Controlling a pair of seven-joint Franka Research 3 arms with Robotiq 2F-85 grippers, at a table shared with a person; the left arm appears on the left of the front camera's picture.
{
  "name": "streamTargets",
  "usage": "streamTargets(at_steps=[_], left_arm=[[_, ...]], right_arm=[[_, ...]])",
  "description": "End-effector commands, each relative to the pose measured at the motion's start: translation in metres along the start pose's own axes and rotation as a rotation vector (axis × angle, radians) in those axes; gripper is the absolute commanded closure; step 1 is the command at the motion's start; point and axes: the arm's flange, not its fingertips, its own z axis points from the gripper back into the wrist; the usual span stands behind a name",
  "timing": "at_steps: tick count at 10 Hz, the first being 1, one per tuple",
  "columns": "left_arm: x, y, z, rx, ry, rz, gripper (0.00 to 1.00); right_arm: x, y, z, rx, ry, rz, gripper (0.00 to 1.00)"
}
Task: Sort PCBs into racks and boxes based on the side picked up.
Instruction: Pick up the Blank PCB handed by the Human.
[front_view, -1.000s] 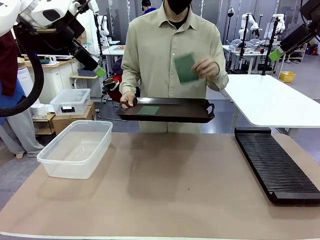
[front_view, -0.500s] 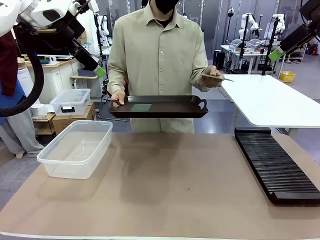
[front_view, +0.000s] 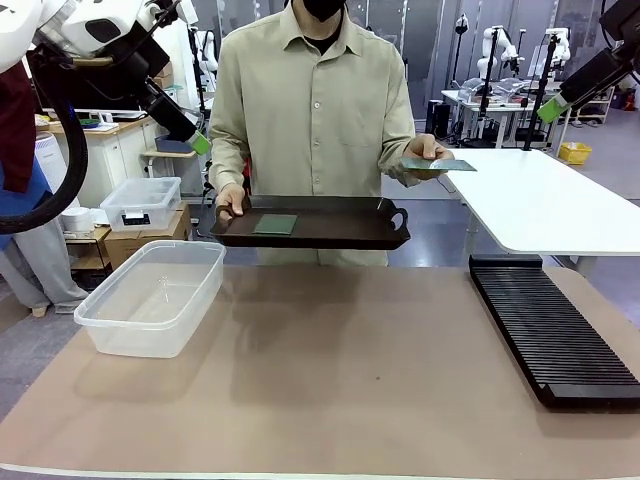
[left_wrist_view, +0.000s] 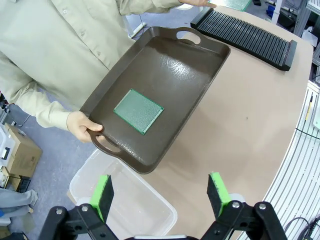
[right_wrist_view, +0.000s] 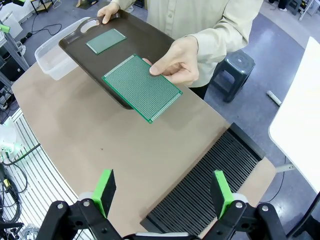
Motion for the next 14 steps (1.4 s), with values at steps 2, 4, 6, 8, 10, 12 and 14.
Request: streamTargets(at_steps=[2, 4, 6, 8, 10, 12, 14], left_arm=[[-0.0005, -0.0001, 0.0001, 0.0, 0.0, 0.001, 0.0], [-0.0005, -0.0001, 0.0001, 0.0, 0.0, 0.001, 0.0], [-0.0005, -0.0001, 0.0001, 0.0, 0.0, 0.001, 0.0], [-0.0005, -0.0001, 0.0001, 0.0, 0.0, 0.001, 0.0], [-0.0005, -0.0001, 0.0001, 0.0, 0.0, 0.001, 0.0], [-0.0005, -0.0001, 0.0001, 0.0, 0.0, 0.001, 0.0], [-0.0005, -0.0001, 0.0001, 0.0, 0.0, 0.001, 0.0]], right_arm=[[0.0005, 0.0004, 0.0004, 0.008, -0.009, -0.002, 0.0], [0.0005, 0.0004, 0.0004, 0.008, -0.009, -0.002, 0.0], [0.0005, 0.0004, 0.0004, 0.008, -0.009, -0.002, 0.0], [0.0005, 0.0004, 0.0004, 0.008, -0.009, -0.002, 0.0], [0.0005, 0.0004, 0.0004, 0.008, -0.009, -0.002, 0.0], [0.0005, 0.0004, 0.0004, 0.008, -0.009, -0.002, 0.0], [0.0027, -0.0031, 0.0003, 0.099, 0.029, -0.071, 0.0]])
